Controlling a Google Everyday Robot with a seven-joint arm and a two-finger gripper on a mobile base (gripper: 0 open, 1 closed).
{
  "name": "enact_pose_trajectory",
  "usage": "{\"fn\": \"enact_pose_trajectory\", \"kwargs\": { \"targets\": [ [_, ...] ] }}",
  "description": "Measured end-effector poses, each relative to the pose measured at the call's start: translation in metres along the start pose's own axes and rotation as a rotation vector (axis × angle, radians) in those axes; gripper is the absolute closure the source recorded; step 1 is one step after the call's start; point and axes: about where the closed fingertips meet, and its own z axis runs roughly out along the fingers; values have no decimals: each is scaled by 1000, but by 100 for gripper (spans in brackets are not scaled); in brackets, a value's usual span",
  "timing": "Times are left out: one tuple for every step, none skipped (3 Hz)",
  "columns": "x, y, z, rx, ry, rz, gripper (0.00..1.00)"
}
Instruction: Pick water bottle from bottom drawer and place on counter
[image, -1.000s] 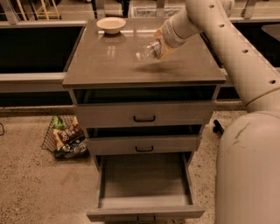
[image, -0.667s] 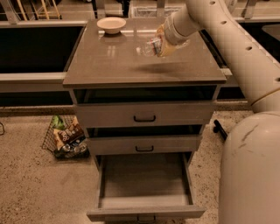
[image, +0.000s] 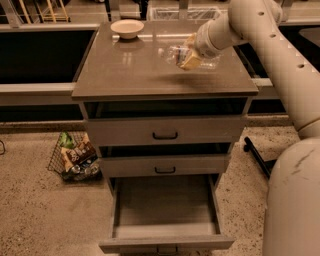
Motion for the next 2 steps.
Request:
{"fn": "enact_pose_trajectory", "kwargs": {
  "targets": [
    [6, 8, 3, -2, -59, 130, 100],
    [12, 14, 5, -16, -89, 208, 82]
  ]
}}
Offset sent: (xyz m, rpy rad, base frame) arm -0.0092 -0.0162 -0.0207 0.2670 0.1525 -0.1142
